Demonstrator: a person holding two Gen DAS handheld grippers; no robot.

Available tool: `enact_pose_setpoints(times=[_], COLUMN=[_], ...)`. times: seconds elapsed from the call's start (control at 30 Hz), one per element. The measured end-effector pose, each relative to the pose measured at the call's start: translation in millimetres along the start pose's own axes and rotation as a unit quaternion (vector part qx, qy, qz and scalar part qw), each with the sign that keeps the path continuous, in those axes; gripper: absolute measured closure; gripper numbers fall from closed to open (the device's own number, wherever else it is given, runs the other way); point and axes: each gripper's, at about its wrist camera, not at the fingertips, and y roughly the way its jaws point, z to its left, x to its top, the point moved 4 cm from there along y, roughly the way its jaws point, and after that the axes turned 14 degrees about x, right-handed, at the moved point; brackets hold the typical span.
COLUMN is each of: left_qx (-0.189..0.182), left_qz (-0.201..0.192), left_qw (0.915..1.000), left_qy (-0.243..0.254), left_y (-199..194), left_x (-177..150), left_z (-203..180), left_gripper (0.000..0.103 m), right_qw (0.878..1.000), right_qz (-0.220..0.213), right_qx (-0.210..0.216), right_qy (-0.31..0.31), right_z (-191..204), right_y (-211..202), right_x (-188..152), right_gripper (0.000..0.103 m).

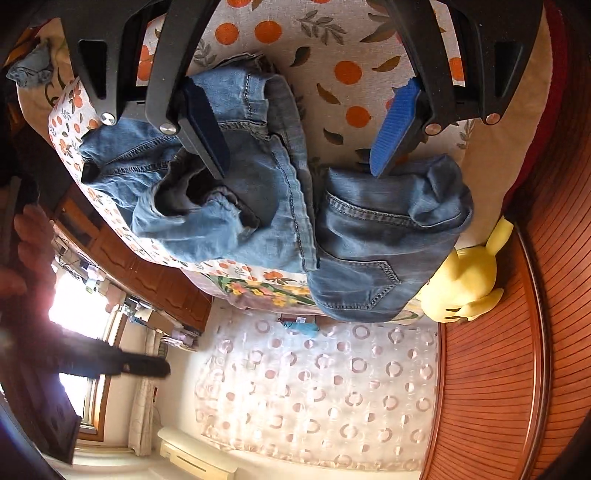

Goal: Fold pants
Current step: 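Grasp the jeans leg with the right tool and lift it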

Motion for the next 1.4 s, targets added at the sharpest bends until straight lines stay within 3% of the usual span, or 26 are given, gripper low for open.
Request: enact_pose_setpoints(times=[0.2,0.6,0.73,0.83,1.07,1.27,1.3,1.33,1.4], left_qx=[-0.010,-0.054,-0.067,-0.079,-0.074,-0.081,-0.088,-0.094,-0.106], left_qz=[0.004,0.015,0.021,0.028,0.054,0.067,0.066,0.065,0.057], left_qw=[0.9999,0.9962,0.9942,0.9923,0.9893,0.9885,0.9881,0.9877,0.9878], left_qy=[0.010,0.067,0.081,0.091,0.113,0.109,0.107,0.106,0.099], left_y=[3.4,10.4,16.0,21.3,43.4,53.8,51.1,48.4,37.8], left_x=[-1.6,-6.5,-5.6,-4.5,-4.8,-6.0,-5.7,-5.3,-1.2], left_z=[-13.0,-71.6,-86.0,-97.4,-108.9,-109.8,-109.5,-109.1,-106.5], left_gripper=[0.025,0.025,0.026,0.035,0.051,0.081,0.085,0.088,0.089], right_qw=[1.000,0.991,0.987,0.985,0.982,0.980,0.980,0.980,0.982], right_qz=[0.021,0.093,0.117,0.132,0.140,0.147,0.145,0.144,0.140], right_qx=[-0.022,-0.071,-0.089,-0.095,-0.119,-0.130,-0.134,-0.135,-0.127], right_qy=[0.004,0.058,0.068,0.061,0.029,0.016,0.012,0.011,0.023], right_z=[-1.7,-24.1,-29.9,-25.5,-15.6,-14.9,-15.2,-14.5,-18.4], right_y=[-19.8,-74.6,-78.6,-78.7,-80.0,-73.6,-76.6,-77.5,-81.1], right_x=[-21.2,-102.6,-120.2,-123.1,-130.7,-139.4,-142.6,-142.6,-139.1], right_gripper=[0.103,0.098,0.085,0.071,0.057,0.057,0.063,0.076,0.088])
